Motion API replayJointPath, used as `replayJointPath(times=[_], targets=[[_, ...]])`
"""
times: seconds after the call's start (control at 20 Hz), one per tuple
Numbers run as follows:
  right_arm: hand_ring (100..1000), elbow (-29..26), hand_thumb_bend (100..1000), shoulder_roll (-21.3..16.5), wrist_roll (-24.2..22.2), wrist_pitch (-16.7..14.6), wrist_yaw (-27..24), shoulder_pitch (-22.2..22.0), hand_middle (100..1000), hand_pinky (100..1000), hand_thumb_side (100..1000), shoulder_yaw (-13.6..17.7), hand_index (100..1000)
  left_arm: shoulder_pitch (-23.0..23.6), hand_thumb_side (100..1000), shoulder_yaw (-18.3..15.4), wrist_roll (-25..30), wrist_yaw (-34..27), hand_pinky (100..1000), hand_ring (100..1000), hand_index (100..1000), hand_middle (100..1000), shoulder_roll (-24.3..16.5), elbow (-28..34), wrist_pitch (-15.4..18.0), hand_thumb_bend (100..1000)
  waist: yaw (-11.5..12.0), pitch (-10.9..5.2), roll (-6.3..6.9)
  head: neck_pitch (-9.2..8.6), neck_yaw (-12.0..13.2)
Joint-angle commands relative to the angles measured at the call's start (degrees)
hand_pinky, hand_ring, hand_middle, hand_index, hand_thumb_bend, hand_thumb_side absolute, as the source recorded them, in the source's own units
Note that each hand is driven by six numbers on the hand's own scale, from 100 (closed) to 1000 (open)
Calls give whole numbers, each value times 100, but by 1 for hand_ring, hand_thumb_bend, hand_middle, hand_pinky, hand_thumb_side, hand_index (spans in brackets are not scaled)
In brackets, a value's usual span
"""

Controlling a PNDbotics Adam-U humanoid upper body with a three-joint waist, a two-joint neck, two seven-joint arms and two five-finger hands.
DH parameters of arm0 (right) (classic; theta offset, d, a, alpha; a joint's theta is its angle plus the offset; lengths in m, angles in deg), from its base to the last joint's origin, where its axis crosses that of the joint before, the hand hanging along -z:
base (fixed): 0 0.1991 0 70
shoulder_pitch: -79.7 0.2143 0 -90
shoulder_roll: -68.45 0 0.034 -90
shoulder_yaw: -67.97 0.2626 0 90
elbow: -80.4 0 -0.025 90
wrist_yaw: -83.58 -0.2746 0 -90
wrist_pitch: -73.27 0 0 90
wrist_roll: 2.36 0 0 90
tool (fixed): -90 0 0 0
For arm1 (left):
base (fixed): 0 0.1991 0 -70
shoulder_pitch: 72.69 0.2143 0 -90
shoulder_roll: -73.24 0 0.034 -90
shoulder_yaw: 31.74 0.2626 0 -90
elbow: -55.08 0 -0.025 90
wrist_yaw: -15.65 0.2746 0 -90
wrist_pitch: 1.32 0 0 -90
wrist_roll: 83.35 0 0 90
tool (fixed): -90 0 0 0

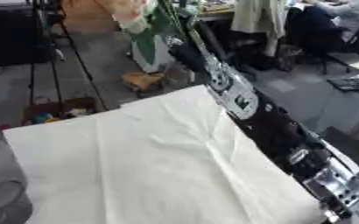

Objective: Arrange flowers into the vase.

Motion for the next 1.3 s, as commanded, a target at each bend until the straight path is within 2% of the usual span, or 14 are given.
replayJointPath(times=[0.05, 0.45, 0.8, 1.0, 1.3], targets=[[100, -272, 100, -278, 4, 124, -305, 174, 100, 100, 929, 74, 100, -59, 796, -25, -9, -13, 730, 667, 741, 658, -157, 78, -7, 1000, 47, -95, -20, -56, 2], [100, -503, 100, -272, -68, 273, -750, 330, 100, 100, 933, 36, 100, -98, 802, -10, -4, -32, 729, 666, 741, 658, -175, 86, -9, 1000, 345, -222, -76, -96, -37], [100, -523, 100, -183, -105, 275, -1508, 495, 100, 100, 995, 111, 100, -150, 814, 18, 9, -77, 729, 665, 741, 658, -134, 91, -16, 1000, 691, -301, -51, -151, -109], [100, -520, 100, -98, 94, 166, -2137, 548, 100, 100, 1000, 209, 100, -160, 806, 12, 1, -98, 729, 665, 741, 652, -111, 93, -21, 1000, 848, -316, -20, -196, -155], [100, -690, 100, 12, 616, -263, -2899, 620, 100, 100, 1000, 389, 100, -173, 806, 15, 3, -113, 729, 665, 740, 646, -75, 89, -25, 1000, 983, -310, -4, -265, -219]])
